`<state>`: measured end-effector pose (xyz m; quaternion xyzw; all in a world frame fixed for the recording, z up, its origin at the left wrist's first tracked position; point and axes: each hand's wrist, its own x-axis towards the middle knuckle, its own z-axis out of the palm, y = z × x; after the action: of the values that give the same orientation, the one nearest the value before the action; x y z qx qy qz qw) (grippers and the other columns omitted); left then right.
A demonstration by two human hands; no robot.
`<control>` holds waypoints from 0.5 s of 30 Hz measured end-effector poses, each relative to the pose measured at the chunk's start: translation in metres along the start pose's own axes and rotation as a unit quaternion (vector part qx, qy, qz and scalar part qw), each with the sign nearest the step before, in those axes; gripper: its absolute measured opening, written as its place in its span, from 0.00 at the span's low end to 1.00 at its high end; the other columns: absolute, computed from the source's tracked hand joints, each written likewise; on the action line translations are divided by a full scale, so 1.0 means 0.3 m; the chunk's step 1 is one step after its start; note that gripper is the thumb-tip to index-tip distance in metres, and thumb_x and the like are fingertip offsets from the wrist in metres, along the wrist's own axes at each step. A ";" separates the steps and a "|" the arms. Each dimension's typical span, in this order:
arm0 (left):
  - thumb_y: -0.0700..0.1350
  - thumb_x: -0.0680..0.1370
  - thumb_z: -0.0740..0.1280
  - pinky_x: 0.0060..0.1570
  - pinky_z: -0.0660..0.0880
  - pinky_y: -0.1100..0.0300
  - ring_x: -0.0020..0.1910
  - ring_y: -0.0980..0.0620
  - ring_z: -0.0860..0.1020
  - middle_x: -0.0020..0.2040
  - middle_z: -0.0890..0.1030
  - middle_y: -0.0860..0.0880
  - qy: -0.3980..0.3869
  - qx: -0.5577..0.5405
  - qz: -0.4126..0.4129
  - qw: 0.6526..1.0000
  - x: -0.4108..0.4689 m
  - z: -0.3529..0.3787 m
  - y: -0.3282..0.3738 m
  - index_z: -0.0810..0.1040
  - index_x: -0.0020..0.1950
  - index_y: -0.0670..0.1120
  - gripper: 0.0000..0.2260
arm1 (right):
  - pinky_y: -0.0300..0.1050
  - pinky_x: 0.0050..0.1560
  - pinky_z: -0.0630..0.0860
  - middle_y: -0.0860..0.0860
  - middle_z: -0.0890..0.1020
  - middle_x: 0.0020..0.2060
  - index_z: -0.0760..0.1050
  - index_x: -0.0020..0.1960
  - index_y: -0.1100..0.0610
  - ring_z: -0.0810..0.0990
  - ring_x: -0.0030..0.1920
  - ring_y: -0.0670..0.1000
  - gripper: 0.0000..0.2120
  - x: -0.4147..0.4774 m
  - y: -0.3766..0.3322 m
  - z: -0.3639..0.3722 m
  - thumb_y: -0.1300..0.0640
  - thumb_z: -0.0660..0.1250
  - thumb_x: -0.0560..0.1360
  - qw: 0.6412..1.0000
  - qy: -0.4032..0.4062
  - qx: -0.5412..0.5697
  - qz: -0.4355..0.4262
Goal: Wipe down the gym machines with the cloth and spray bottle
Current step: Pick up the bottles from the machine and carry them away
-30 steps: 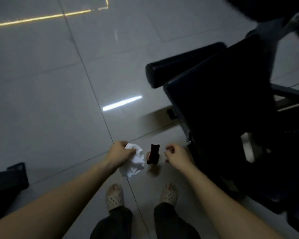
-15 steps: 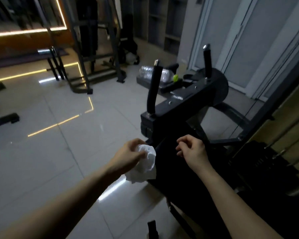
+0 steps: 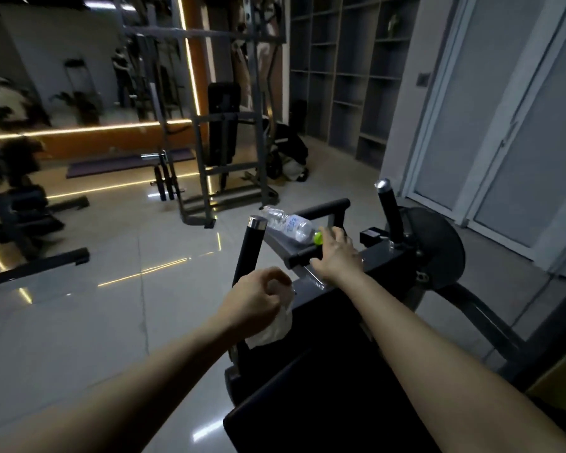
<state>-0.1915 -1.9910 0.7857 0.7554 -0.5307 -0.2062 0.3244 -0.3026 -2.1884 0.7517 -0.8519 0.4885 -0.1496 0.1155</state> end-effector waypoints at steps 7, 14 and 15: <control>0.46 0.72 0.60 0.51 0.77 0.59 0.49 0.56 0.81 0.47 0.84 0.57 0.021 -0.027 -0.044 0.998 -0.007 -0.059 0.008 0.84 0.46 0.53 0.12 | 0.53 0.63 0.70 0.56 0.77 0.64 0.70 0.68 0.52 0.75 0.65 0.60 0.19 0.231 0.051 0.099 0.51 0.64 0.78 1.000 0.009 0.008 -0.025; 0.45 0.65 0.66 0.46 0.75 0.64 0.49 0.52 0.80 0.48 0.83 0.48 0.049 -0.274 -0.132 0.951 -0.087 -0.210 -0.001 0.83 0.56 0.44 0.20 | 0.52 0.46 0.74 0.60 0.79 0.52 0.74 0.53 0.57 0.80 0.49 0.63 0.10 0.226 0.021 0.001 0.53 0.66 0.76 0.984 0.132 0.109 -0.046; 0.45 0.67 0.68 0.46 0.75 0.63 0.50 0.52 0.80 0.49 0.83 0.47 0.047 -0.295 -0.133 0.945 -0.107 -0.235 -0.005 0.83 0.57 0.44 0.19 | 0.51 0.44 0.72 0.60 0.78 0.53 0.74 0.54 0.58 0.79 0.48 0.63 0.11 0.222 0.001 -0.045 0.52 0.67 0.76 0.978 0.155 0.125 -0.057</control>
<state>-0.1556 -1.9416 0.8333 0.6985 -0.3246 -0.3590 0.5270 -0.2760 -2.2469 0.7734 -0.8237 0.4288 -0.3455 0.1351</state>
